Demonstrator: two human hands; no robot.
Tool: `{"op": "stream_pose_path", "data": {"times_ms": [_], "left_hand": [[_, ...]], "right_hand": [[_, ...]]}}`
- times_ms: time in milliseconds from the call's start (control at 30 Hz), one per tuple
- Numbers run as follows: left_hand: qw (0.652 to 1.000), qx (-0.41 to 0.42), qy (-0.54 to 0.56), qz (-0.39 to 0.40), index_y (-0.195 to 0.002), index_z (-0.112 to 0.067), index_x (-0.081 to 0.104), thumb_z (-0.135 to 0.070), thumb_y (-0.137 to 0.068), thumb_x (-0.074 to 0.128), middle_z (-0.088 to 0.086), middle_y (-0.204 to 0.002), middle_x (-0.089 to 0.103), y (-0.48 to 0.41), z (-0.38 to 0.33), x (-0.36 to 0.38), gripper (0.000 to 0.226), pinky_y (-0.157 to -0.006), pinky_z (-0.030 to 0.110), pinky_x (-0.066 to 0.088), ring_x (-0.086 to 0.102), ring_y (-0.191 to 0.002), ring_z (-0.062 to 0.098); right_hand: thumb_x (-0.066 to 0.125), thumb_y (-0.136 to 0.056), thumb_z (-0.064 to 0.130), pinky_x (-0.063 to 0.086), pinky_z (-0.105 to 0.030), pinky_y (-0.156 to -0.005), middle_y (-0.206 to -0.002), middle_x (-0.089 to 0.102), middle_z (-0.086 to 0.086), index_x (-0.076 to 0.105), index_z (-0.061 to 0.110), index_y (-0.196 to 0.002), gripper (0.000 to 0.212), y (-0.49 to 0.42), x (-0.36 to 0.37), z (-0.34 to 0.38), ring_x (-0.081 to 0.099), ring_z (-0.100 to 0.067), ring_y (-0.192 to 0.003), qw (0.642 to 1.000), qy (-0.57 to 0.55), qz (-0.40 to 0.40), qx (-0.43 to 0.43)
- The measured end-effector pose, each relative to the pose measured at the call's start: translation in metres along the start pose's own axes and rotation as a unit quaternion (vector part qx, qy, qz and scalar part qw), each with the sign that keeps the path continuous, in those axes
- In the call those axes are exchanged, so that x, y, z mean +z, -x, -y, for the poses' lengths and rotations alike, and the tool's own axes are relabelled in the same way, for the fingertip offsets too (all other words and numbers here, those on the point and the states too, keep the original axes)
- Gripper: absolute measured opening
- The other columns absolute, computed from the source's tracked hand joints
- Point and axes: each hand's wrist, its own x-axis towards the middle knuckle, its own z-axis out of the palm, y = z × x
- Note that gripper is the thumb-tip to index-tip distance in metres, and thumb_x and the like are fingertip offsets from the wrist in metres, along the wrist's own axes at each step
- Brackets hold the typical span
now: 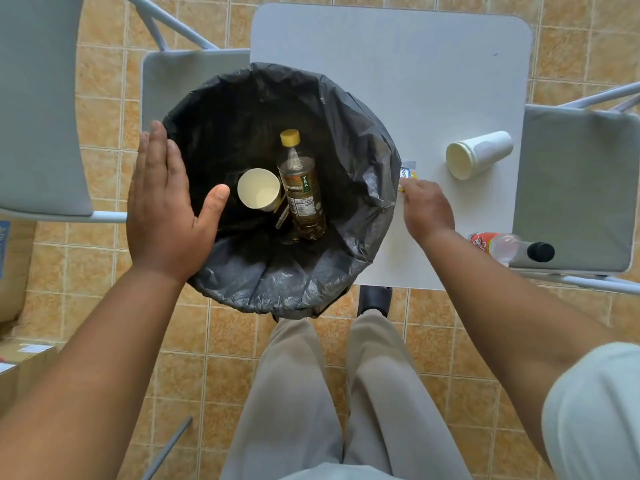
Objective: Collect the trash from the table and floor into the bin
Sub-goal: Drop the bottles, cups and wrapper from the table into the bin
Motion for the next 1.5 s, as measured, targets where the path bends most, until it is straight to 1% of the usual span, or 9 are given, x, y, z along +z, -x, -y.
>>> {"op": "stream_pose_path", "data": {"times_ms": [200, 367, 533, 633, 700, 1067, 1233, 1333, 1500], "left_hand": [[1.000, -0.005, -0.007, 0.013, -0.154, -0.002, 0.015, -0.064, -0.097, 0.023, 0.010, -0.164, 0.004, -0.001, -0.002, -0.003, 0.085, -0.122, 0.040, 0.009, 0.001, -0.151, 0.023], [1.000, -0.008, 0.002, 0.026, -0.155, -0.003, 0.014, -0.065, -0.096, 0.023, 0.007, -0.165, 0.002, 0.000, -0.003, -0.002, 0.086, -0.122, 0.038, 0.009, 0.000, -0.151, 0.021], [0.999, -0.009, 0.022, 0.036, -0.155, -0.003, 0.013, -0.066, -0.095, 0.022, 0.007, -0.165, 0.001, 0.002, -0.007, -0.005, 0.087, -0.122, 0.037, 0.008, -0.001, -0.151, 0.021], [0.999, -0.015, 0.028, 0.035, -0.154, -0.002, 0.014, -0.066, -0.095, 0.022, 0.009, -0.165, 0.002, 0.008, -0.014, -0.007, 0.088, -0.122, 0.040, 0.009, 0.000, -0.151, 0.022], [0.999, -0.017, 0.025, 0.031, -0.154, -0.001, 0.015, -0.067, -0.095, 0.022, 0.009, -0.165, 0.002, 0.012, -0.019, -0.006, 0.088, -0.122, 0.040, 0.009, 0.000, -0.151, 0.022], [0.999, -0.009, 0.004, 0.051, -0.155, -0.003, 0.012, -0.067, -0.094, 0.019, 0.010, -0.165, 0.000, 0.018, -0.065, 0.004, 0.088, -0.123, 0.039, 0.006, -0.003, -0.151, 0.023], [0.998, 0.015, 0.006, 0.060, -0.155, -0.003, 0.012, -0.068, -0.094, 0.018, 0.011, -0.164, 0.000, 0.019, -0.106, 0.013, 0.089, -0.123, 0.039, 0.005, -0.003, -0.151, 0.023], [0.997, 0.030, 0.010, 0.066, -0.155, -0.003, 0.011, -0.067, -0.094, 0.019, 0.010, -0.165, -0.001, 0.020, -0.128, 0.018, 0.089, -0.123, 0.040, 0.006, -0.004, -0.151, 0.022], [0.997, 0.036, 0.003, 0.063, -0.155, -0.005, 0.012, -0.067, -0.095, 0.019, 0.008, -0.165, -0.001, 0.024, -0.155, 0.025, 0.086, -0.122, 0.042, 0.008, -0.004, -0.151, 0.022]], "right_hand": [[0.050, -0.100, 0.016, 0.045, -0.021, -0.079, -0.107, 0.071, -0.011, 0.067, 0.010, -0.122, 0.029, 0.023, -0.100, 0.050, 0.064, -0.023, -0.093, 0.947, -0.235, -0.210, 0.061], [0.051, -0.102, 0.020, 0.051, -0.024, -0.084, -0.113, 0.071, -0.006, 0.064, 0.015, -0.124, 0.026, 0.062, -0.172, 0.113, 0.068, -0.016, -0.096, 0.895, -0.294, -0.325, -0.078], [0.057, -0.093, -0.005, 0.047, -0.039, -0.101, -0.124, 0.063, -0.019, 0.065, -0.002, -0.122, 0.031, 0.083, -0.154, 0.161, 0.059, -0.033, -0.117, 0.930, -0.222, -0.175, -0.234], [0.061, -0.094, 0.012, 0.039, -0.045, -0.108, -0.138, 0.054, -0.018, 0.058, 0.004, -0.134, 0.041, 0.094, -0.131, 0.173, 0.045, -0.039, -0.131, 0.965, -0.082, 0.004, -0.251], [0.061, -0.093, 0.030, 0.030, -0.043, -0.115, -0.148, 0.047, -0.010, 0.051, 0.015, -0.142, 0.052, 0.102, -0.120, 0.172, 0.033, -0.033, -0.141, 0.965, 0.026, 0.065, -0.252], [0.064, -0.091, 0.012, 0.035, -0.035, -0.114, -0.138, 0.055, -0.013, 0.057, 0.002, -0.134, 0.045, 0.126, -0.155, 0.108, 0.043, -0.026, -0.135, 0.972, -0.136, -0.153, -0.115], [0.059, -0.093, 0.011, 0.035, -0.033, -0.111, -0.130, 0.060, -0.018, 0.060, -0.001, -0.129, 0.037, 0.133, -0.169, 0.033, 0.052, -0.032, -0.125, 0.964, -0.100, -0.247, -0.007], [0.056, -0.093, 0.010, 0.032, -0.036, -0.109, -0.133, 0.058, -0.021, 0.058, -0.002, -0.129, 0.038, 0.136, -0.165, -0.019, 0.050, -0.037, -0.125, 0.975, -0.052, -0.201, 0.081], [0.060, -0.091, 0.011, 0.039, -0.042, -0.101, -0.136, 0.052, -0.019, 0.056, 0.006, -0.133, 0.042, 0.135, -0.140, -0.078, 0.048, -0.041, -0.120, 0.985, -0.012, -0.016, 0.170]]}}
